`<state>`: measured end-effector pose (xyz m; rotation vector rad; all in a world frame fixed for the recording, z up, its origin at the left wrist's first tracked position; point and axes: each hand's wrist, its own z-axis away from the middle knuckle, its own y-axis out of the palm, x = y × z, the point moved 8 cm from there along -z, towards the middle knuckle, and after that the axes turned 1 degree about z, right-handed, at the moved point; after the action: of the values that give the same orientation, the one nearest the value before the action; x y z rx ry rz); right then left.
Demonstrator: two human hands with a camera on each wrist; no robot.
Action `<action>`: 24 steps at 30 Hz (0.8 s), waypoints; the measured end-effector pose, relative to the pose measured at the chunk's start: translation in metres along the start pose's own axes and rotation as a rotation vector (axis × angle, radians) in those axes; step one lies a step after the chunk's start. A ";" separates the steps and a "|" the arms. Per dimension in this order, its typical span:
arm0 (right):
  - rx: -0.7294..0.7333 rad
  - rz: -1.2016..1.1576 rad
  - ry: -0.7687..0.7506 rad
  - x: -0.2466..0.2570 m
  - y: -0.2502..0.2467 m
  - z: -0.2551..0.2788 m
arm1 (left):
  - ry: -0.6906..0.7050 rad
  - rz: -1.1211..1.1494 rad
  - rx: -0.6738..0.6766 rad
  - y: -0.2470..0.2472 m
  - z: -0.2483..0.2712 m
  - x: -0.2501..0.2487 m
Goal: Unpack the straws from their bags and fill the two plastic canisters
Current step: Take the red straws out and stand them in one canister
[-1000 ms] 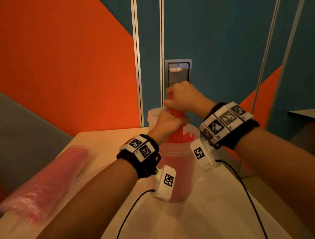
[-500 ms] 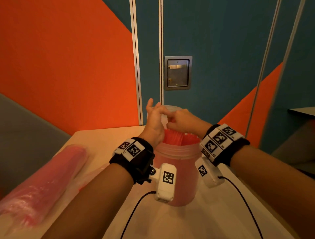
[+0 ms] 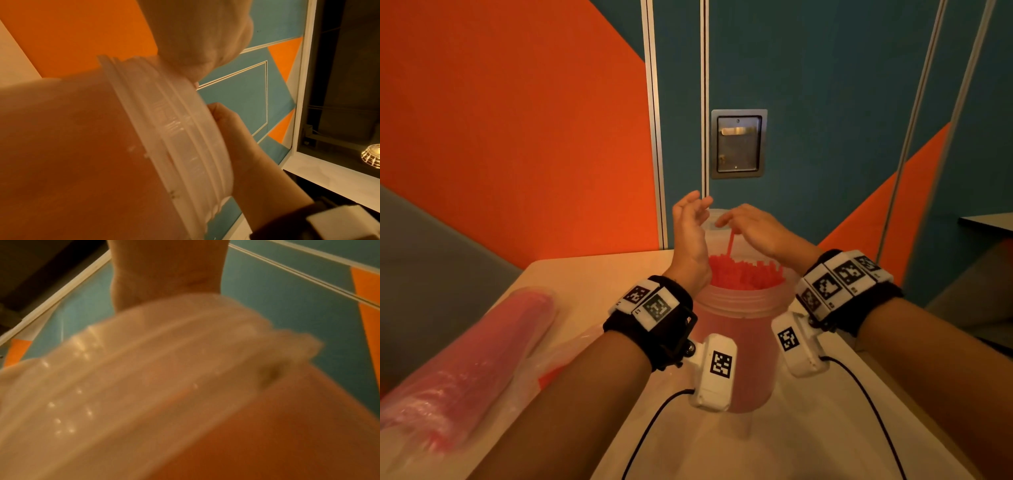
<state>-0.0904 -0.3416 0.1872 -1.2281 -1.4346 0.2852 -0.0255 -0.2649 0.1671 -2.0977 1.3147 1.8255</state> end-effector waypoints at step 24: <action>0.565 0.470 -0.037 0.002 0.058 0.030 | 0.339 0.108 -0.083 -0.024 0.016 -0.033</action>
<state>-0.0863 -0.3017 0.1356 -1.0675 -0.9749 0.9676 -0.0209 -0.2229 0.1795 -2.5137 1.4694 1.6385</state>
